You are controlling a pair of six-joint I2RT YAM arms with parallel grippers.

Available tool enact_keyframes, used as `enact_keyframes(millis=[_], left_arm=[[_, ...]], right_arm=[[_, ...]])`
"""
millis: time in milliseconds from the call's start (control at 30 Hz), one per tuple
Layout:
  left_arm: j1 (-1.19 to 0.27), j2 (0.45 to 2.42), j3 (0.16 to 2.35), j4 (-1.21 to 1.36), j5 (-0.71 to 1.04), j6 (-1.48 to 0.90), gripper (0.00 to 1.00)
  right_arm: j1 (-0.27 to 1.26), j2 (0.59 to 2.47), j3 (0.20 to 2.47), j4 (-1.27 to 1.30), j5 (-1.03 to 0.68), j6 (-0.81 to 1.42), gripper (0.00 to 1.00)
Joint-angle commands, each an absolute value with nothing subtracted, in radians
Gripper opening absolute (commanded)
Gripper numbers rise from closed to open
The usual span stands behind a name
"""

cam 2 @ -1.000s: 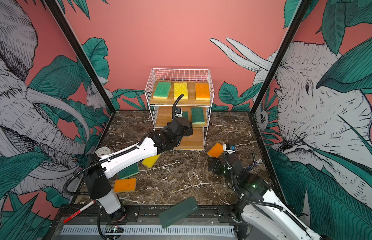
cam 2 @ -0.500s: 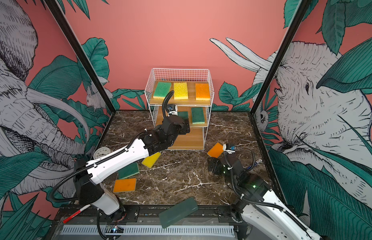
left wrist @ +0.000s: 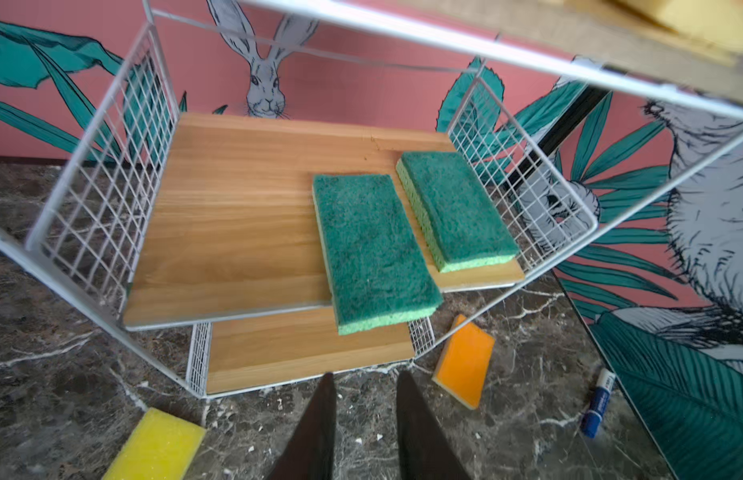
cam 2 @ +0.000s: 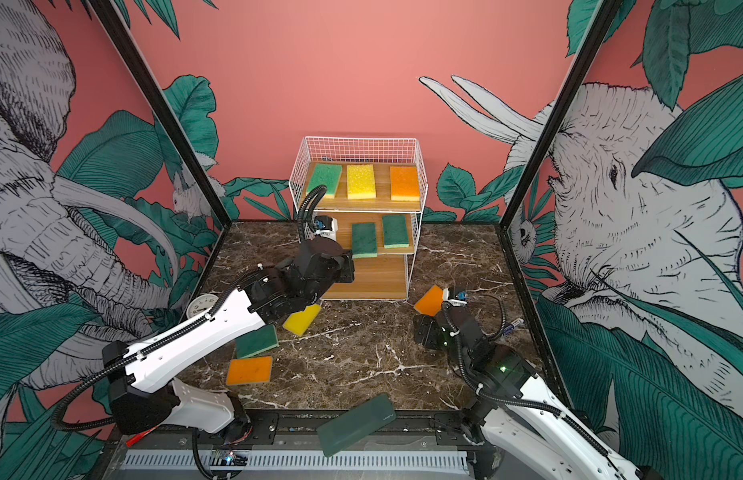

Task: Place and organize the cleaning sponges onto the shelf
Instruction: 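Raise the open left gripper away from the placed pad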

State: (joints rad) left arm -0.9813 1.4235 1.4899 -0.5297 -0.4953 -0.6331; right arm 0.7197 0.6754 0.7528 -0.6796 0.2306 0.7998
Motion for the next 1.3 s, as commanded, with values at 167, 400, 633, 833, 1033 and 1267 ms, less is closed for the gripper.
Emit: enact_keyframes(millis=[167,400,633,833,1033,1267], left_arm=[[-0.985,1.427,1.477,-0.599,-0.393,-0.670,0.03],[-0.979,1.460,1.436,-0.483,-0.349,-0.693,0.00],[-0.979,1.472,1.389,-0.404,-0.395,-0.687,0.00],[-0.979,1.480,1.395,-0.393,-0.453,-0.669,0.00],[-0.971,1.516,1.435,-0.404,-0.480,-0.635,0.00],[-0.967,1.537,1.454,-0.388,-0.491,-0.616,0.00]], right_arm=[[0.719,0.685,0.781,-0.663,0.238,0.792,0.84],[0.718,0.689,0.776,-0.654,0.236,0.791,0.84],[0.719,0.694,0.780,-0.653,0.244,0.781,0.84],[0.718,0.706,0.784,-0.646,0.241,0.778,0.84],[0.719,0.706,0.782,-0.645,0.241,0.776,0.84],[0.718,0.701,0.774,-0.640,0.240,0.779,0.84]])
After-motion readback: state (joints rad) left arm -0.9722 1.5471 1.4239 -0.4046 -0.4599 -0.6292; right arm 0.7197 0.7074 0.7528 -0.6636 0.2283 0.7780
